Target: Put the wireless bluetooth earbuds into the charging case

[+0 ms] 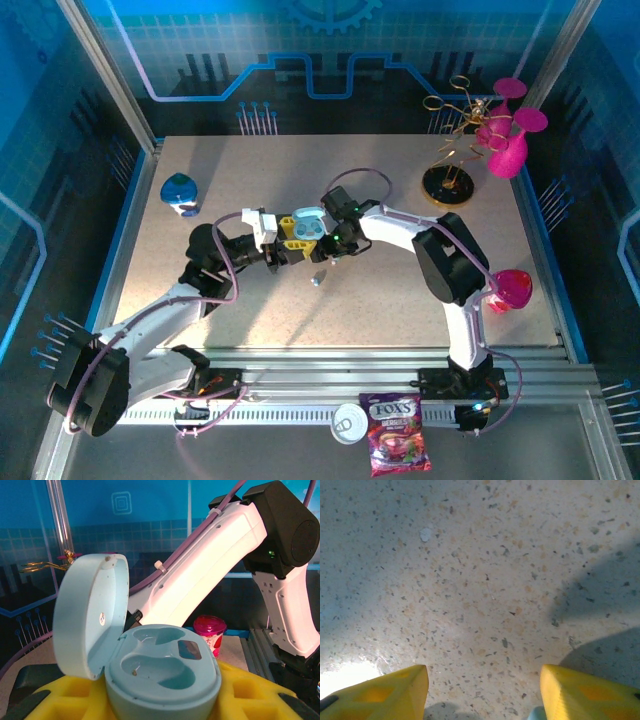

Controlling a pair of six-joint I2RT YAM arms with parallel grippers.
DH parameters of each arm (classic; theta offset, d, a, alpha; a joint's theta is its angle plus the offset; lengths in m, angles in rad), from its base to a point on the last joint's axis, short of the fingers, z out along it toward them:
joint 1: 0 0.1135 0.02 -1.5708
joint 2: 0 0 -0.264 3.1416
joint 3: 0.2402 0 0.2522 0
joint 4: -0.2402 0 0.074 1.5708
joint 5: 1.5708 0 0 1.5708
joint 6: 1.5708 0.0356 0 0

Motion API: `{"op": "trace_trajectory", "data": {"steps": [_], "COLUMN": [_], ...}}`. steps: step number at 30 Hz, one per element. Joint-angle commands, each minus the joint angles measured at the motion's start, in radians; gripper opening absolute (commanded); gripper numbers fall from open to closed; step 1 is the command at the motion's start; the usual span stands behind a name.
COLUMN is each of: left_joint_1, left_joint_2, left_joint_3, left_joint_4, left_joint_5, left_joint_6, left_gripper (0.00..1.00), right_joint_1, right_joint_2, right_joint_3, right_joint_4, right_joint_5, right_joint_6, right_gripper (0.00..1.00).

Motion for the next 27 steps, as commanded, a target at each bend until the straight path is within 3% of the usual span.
{"op": "trace_trajectory", "data": {"steps": [1,27], "left_joint_1": [-0.005,-0.004], "left_joint_2": [0.003,-0.009], "left_joint_3": [0.003,0.0], "left_joint_4": [0.006,0.002], "left_joint_5": [0.016,0.008], "left_joint_6": [0.019,0.024], "left_gripper": [0.29,0.3], "right_joint_1": [0.022,0.102], "right_joint_2": [0.026,-0.085], "right_joint_3": [0.028,-0.027], "right_joint_4": [-0.054,-0.155], "right_joint_5": [-0.013,-0.047], "right_joint_6": [-0.034,-0.14], "right_gripper": [0.61,0.54]}}
